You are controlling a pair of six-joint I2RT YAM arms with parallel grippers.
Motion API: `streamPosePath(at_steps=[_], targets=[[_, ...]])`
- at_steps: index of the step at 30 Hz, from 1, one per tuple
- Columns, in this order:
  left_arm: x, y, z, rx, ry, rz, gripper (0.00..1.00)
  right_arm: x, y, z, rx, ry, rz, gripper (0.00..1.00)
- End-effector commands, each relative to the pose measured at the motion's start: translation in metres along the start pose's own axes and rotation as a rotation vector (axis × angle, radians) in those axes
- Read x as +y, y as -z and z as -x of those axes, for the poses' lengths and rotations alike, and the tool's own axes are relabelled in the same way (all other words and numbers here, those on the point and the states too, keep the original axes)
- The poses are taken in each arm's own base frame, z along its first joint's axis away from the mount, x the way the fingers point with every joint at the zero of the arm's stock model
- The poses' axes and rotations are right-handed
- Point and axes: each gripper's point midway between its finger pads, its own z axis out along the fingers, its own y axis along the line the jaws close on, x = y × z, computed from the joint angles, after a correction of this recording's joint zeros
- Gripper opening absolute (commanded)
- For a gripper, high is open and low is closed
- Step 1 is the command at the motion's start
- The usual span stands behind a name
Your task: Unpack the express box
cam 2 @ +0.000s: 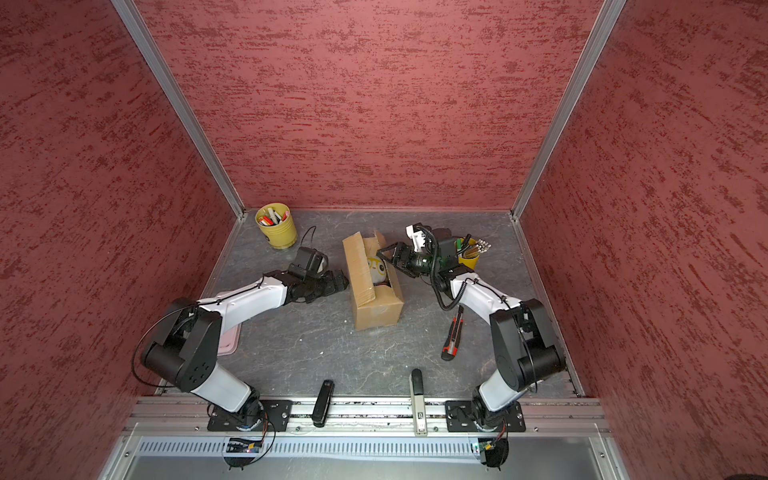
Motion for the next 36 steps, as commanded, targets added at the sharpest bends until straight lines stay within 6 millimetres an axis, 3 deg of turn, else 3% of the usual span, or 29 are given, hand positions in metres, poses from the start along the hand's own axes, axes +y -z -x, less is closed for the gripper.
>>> streamPosePath(at_steps=[1, 3, 6, 11, 12, 15, 21, 27, 36], targets=[[-0.021, 0.028, 0.015, -0.046, -0.020, -0.082, 1.00, 0.026, 0.020, 0.009, -0.048, 0.106, -0.079, 0.94], [-0.023, 0.040, 0.016, -0.052, -0.018, -0.094, 1.00, 0.020, 0.023, 0.009, -0.056, 0.128, -0.165, 0.94], [-0.023, 0.059, 0.016, -0.066, -0.018, -0.104, 1.00, 0.029, 0.035, 0.010, -0.073, 0.185, -0.256, 0.94], [-0.018, 0.089, 0.016, -0.108, -0.002, -0.121, 1.00, 0.044, 0.038, 0.009, -0.067, 0.303, -0.474, 0.94], [-0.019, 0.093, 0.017, -0.116, -0.002, -0.130, 1.00, 0.037, 0.033, 0.006, -0.044, 0.309, -0.543, 0.94], [-0.026, 0.103, 0.019, -0.124, -0.019, -0.183, 1.00, 0.039, 0.031, 0.001, -0.027, 0.351, -0.707, 0.94], [-0.039, 0.102, 0.018, -0.100, -0.049, -0.253, 1.00, 0.042, 0.017, -0.020, 0.023, 0.392, -0.890, 0.90], [-0.048, 0.099, 0.015, -0.083, -0.070, -0.302, 1.00, 0.028, 0.009, -0.033, 0.058, 0.376, -0.998, 0.81], [-0.064, 0.091, 0.003, -0.065, -0.082, -0.356, 1.00, 0.009, 0.014, -0.028, 0.093, 0.406, -1.198, 0.78]])
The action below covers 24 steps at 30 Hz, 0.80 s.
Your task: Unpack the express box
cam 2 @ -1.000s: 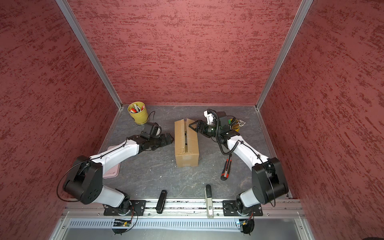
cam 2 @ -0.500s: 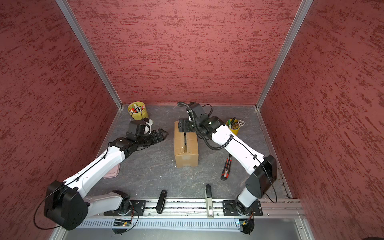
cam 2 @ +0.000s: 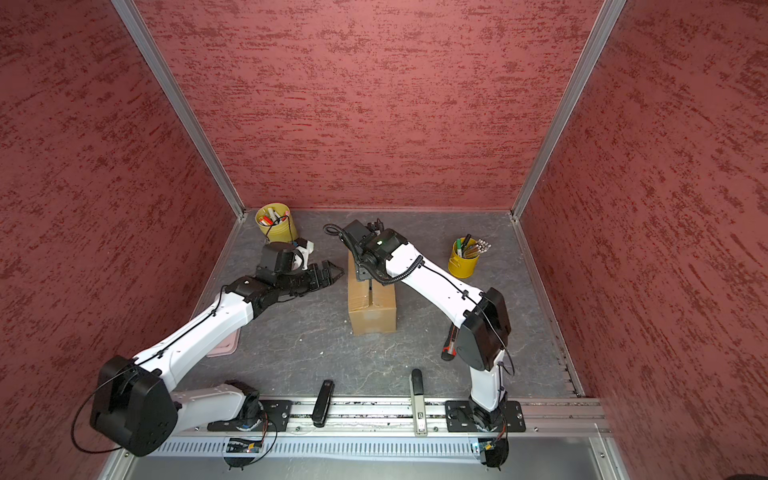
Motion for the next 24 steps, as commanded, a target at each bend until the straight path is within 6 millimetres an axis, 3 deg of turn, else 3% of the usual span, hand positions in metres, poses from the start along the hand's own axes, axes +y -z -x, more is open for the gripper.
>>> streamPosePath(at_steps=[1, 12, 19, 24], targets=[[-0.010, -0.010, -0.006, 0.010, -0.015, -0.045, 1.00, -0.024, 0.008, -0.001, -0.002, 0.004, -0.138, 0.76], [-0.030, -0.053, -0.011, 0.038, -0.051, -0.080, 1.00, -0.030, 0.001, -0.001, 0.010, 0.009, -0.211, 0.48], [-0.043, -0.064, -0.010, 0.034, -0.061, -0.117, 1.00, -0.031, -0.002, -0.002, 0.021, 0.027, -0.244, 0.43], [-0.050, -0.069, -0.010, 0.026, -0.060, -0.155, 1.00, -0.037, -0.006, -0.005, 0.029, 0.041, -0.303, 0.47]])
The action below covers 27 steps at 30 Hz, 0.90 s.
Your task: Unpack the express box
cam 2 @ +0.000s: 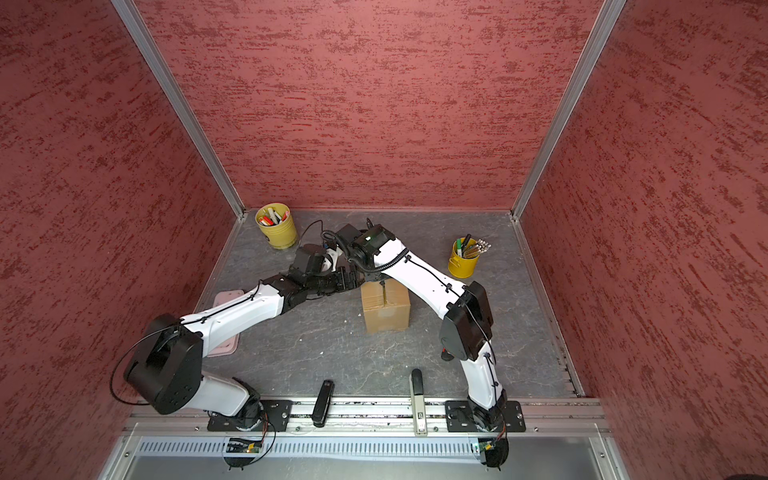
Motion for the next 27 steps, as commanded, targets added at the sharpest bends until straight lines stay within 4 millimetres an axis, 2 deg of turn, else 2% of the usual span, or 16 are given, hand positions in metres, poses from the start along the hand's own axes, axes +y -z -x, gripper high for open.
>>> streamPosePath(at_steps=[1, 7, 10, 17, 21, 27], targets=[[-0.016, -0.005, 0.012, -0.033, -0.009, -0.062, 1.00, -0.009, 0.000, 0.002, -0.015, -0.003, -0.079, 0.48], [-0.013, -0.019, 0.010, -0.026, 0.000, -0.068, 1.00, -0.017, -0.005, 0.001, -0.017, 0.006, -0.160, 0.50], [-0.004, -0.031, 0.006, -0.019, 0.004, -0.039, 1.00, -0.024, -0.004, 0.002, -0.016, 0.014, -0.208, 0.50], [0.023, -0.053, -0.007, -0.012, 0.030, 0.040, 1.00, -0.030, 0.008, 0.010, -0.046, 0.005, -0.201, 0.49], [0.034, -0.056, -0.012, -0.010, 0.043, 0.064, 1.00, -0.040, 0.011, 0.011, -0.040, 0.001, -0.196, 0.49], [0.039, -0.055, -0.014, -0.018, 0.054, 0.074, 1.00, -0.064, 0.006, 0.006, -0.001, -0.009, -0.217, 0.50]])
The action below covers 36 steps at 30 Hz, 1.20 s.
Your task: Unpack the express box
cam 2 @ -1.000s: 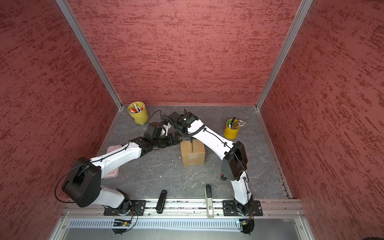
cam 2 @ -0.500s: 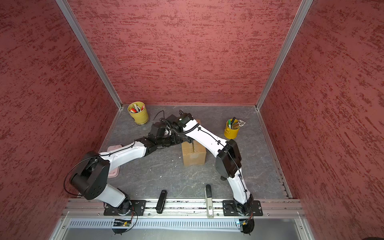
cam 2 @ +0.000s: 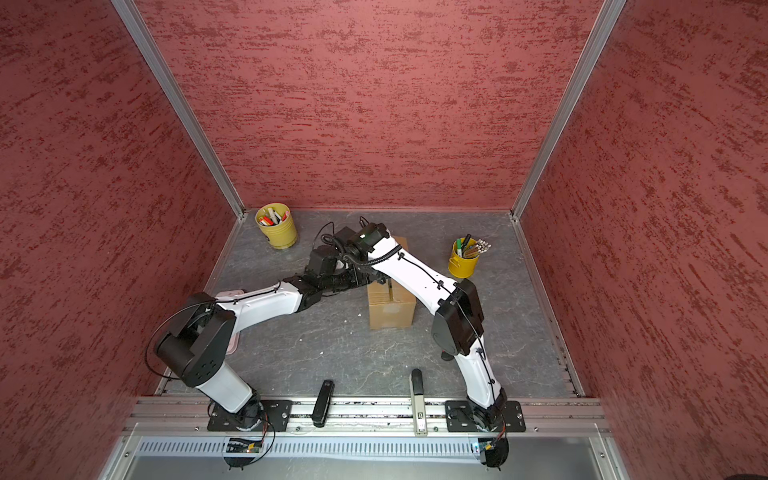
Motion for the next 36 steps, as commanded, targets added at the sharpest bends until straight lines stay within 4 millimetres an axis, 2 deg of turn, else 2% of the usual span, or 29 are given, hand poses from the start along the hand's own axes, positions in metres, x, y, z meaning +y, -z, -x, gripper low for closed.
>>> streamPosePath(at_steps=[1, 5, 16, 20, 27, 36], targets=[[0.044, -0.003, -0.023, 0.044, 0.043, 0.141, 1.00, -0.035, 0.004, 0.002, -0.003, -0.026, -0.049, 0.49], [0.047, -0.003, -0.025, 0.047, 0.045, 0.148, 1.00, -0.043, 0.000, 0.003, 0.000, -0.026, -0.068, 0.50], [0.063, -0.002, -0.031, 0.052, 0.064, 0.183, 1.00, -0.079, 0.002, 0.012, -0.007, -0.068, -0.076, 0.50], [0.068, -0.005, -0.035, 0.061, 0.071, 0.193, 1.00, -0.085, 0.002, 0.014, -0.001, -0.066, -0.069, 0.51], [0.072, -0.002, -0.036, 0.059, 0.075, 0.203, 1.00, -0.084, -0.015, 0.012, 0.026, -0.079, -0.019, 0.52], [0.080, 0.000, -0.035, 0.060, 0.078, 0.225, 1.00, -0.103, -0.025, 0.012, 0.017, -0.177, 0.118, 0.52]])
